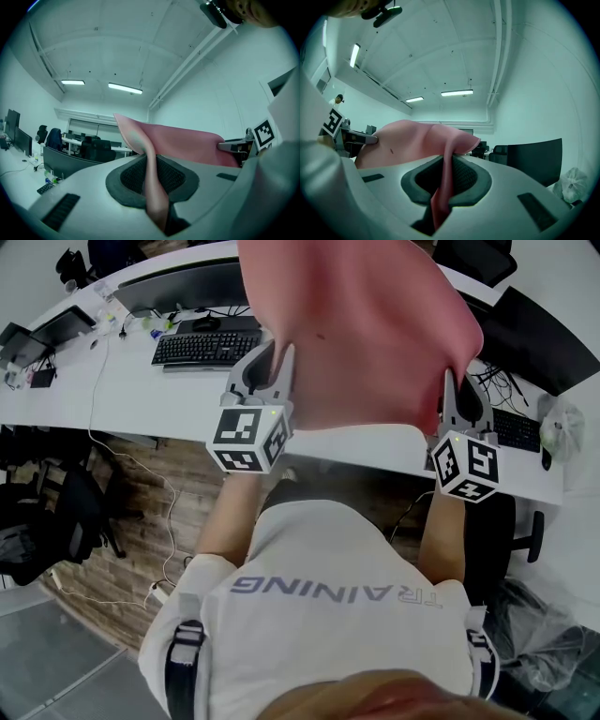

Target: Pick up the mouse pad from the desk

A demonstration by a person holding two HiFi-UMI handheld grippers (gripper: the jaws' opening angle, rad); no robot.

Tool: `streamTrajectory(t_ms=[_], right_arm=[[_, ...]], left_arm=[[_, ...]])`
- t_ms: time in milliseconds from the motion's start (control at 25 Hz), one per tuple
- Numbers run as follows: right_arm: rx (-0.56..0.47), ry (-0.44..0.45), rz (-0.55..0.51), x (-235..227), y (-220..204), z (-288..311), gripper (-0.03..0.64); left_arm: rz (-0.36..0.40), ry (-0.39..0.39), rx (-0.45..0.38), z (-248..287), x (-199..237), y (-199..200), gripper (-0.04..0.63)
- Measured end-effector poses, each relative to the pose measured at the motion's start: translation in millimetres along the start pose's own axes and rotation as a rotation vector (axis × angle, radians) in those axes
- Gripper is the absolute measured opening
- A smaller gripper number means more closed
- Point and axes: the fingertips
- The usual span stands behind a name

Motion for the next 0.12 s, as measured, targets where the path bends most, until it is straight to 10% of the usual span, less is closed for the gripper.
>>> streamTrajectory(t_ms=[120], right_arm=[[0.008,0.003,-0.012,2.7,-1.5,-1.4,0.058]], left_arm=[[-0.01,0.002,0.004,-1.7,-0.8,-2.9,0.081]])
Point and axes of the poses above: the fingertips, and each gripper's own axes: z forward along the fingers, x to its left, y out of its top, and after that the axes turned 7 degrees about -y, right-handed
